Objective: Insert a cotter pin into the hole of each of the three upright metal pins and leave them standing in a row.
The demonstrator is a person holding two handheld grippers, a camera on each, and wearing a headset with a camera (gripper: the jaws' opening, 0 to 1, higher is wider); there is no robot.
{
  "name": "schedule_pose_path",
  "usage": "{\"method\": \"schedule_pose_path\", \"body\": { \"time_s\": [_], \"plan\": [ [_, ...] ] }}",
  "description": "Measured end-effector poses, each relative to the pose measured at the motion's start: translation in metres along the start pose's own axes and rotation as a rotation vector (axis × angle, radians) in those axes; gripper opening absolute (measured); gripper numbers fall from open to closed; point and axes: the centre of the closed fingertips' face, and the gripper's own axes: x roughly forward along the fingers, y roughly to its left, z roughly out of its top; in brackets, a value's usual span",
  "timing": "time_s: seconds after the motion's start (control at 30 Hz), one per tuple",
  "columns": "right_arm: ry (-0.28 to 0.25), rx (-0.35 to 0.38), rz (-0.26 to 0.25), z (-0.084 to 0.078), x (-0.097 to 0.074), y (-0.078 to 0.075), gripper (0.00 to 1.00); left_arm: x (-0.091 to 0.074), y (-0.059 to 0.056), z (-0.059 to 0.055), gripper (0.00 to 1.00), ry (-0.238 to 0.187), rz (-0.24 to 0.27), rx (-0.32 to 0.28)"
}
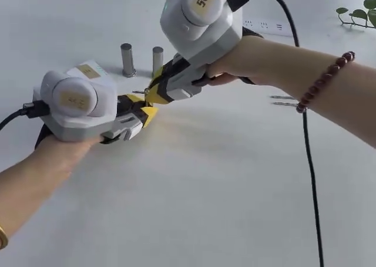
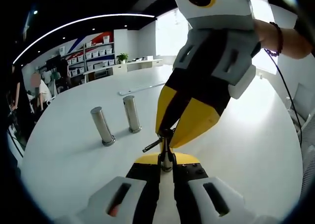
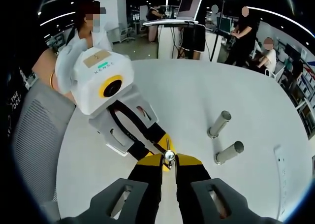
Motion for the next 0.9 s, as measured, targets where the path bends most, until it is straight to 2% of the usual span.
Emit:
{"method": "schedule_pose_path", "body": {
  "time_s": [0.27,0.6,0.67,0.73,0.77,0.8,0.9],
  "plan": [
    [-0.002,0.014,-0.002,0.001,0.0,0.0,0.05,0.001,0.001,0.0,0.07,-0.014,-0.015,-0.011],
    [-0.011,0.017,-0.02,-0.002,-0.002,0.0,0.05,0.003,0.001,-0.001,0.07,-0.01,0.018,-0.016],
    [-0.015,0.02,-0.022,-0.003,-0.002,-0.001,0.05,0.003,0.001,-0.004,0.07,0.003,0.025,-0.026],
    [-0.014,0.023,-0.02,-0.005,-0.001,0.0,0.05,0.004,0.001,-0.015,0.08,0.064,0.035,-0.044],
    [-0.013,0.021,-0.023,-0.005,-0.001,-0.001,0.05,0.004,0.0,-0.008,0.09,0.017,0.034,-0.043],
    [-0.012,0.022,-0.022,-0.006,-0.001,-0.001,0.05,0.003,-0.001,-0.011,0.1,0.035,0.03,-0.049],
    [-0.008,0.022,-0.027,-0.008,-0.002,-0.002,0.06,0.002,-0.001,-0.009,0.11,0.031,0.032,-0.04]
  ]
}}
